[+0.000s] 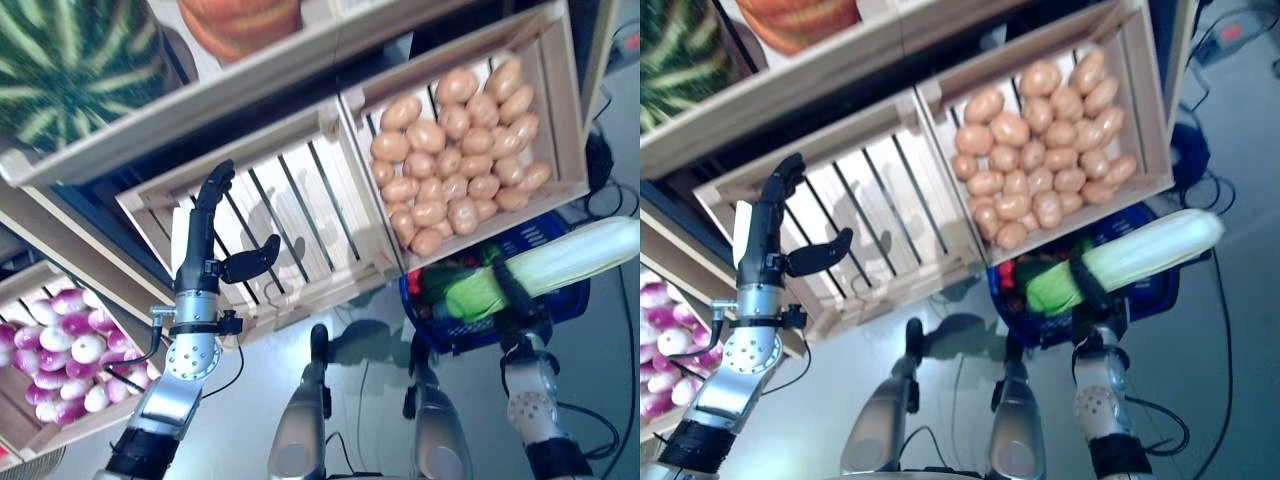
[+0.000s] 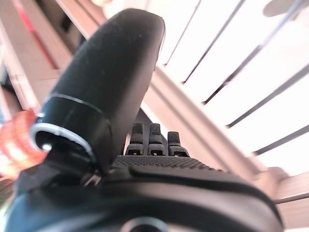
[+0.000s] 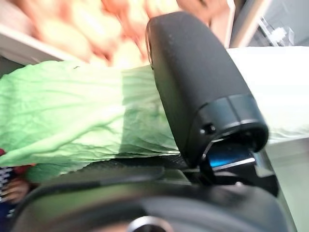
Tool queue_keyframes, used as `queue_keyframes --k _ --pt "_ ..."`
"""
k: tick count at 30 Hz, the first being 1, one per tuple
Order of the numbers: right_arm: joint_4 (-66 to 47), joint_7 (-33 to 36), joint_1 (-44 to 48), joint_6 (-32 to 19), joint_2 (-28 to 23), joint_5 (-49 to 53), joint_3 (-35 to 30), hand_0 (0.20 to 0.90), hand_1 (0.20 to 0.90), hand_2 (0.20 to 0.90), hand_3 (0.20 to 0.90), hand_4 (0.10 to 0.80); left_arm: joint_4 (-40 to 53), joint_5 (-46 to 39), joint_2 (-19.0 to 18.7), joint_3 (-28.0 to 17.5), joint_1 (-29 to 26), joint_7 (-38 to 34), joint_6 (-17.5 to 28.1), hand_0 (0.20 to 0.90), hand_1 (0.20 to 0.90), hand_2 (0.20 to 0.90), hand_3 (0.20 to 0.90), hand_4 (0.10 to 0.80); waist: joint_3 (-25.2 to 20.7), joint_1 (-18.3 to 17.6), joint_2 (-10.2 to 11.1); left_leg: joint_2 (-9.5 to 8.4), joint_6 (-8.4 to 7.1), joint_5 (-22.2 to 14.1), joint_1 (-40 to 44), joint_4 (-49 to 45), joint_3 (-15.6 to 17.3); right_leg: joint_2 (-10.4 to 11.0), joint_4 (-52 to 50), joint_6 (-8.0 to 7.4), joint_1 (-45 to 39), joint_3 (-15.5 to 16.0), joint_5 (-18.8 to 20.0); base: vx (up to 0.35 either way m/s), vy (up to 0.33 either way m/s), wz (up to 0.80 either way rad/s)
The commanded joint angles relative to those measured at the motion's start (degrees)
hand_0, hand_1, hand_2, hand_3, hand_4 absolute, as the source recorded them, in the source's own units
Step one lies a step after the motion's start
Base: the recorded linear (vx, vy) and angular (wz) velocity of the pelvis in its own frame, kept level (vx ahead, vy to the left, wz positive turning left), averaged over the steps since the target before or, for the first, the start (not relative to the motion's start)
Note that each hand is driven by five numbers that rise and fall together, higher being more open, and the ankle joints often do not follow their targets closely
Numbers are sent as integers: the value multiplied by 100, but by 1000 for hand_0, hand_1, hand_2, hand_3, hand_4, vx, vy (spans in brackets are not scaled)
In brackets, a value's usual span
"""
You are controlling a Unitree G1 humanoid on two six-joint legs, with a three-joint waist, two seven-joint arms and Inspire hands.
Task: Put vegetables into the basket
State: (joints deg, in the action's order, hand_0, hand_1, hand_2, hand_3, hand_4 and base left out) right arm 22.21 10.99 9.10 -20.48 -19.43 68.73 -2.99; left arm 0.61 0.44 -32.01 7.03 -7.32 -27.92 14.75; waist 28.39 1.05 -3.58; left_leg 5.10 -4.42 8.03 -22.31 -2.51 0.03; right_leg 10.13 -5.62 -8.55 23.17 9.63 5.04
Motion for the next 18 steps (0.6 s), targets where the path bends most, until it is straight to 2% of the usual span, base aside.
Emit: queue_keyframes --k 1,7,11,18 --pt "-88 129 236 -945 -198 721 -393 300 300 300 300 400 244 189 -196 -217 -553 -537 573 900 900 900 900 800 43 92 119 -420 143 -294 -687 -772 -51 -324 -814 483 252 191 -375 -67 -80 8" --pt "800 16 937 -938 -469 1530 -516 300 300 300 300 400 217 31 -236 105 -865 -678 600 900 900 900 900 800 140 221 68 -471 123 -282 -1160 -960 -123 -280 -882 499 645 274 -312 -54 -73 7" --pt "1509 78 1614 -645 -687 2209 -531 300 300 300 300 400 110 -161 -190 366 -1255 -733 959 900 900 900 900 800 140 293 77 -503 119 -206 -1469 -982 -158 -307 -939 516 993 254 -261 -77 -56 4" --pt "2280 62 2437 147 -873 2551 -314 300 300 300 300 400 25 -149 -161 582 -1796 -940 1105 900 900 900 900 800 140 421 147 -552 121 -244 -1964 -1287 -202 -344 -1160 560 1505 228 -259 -60 -80 7"
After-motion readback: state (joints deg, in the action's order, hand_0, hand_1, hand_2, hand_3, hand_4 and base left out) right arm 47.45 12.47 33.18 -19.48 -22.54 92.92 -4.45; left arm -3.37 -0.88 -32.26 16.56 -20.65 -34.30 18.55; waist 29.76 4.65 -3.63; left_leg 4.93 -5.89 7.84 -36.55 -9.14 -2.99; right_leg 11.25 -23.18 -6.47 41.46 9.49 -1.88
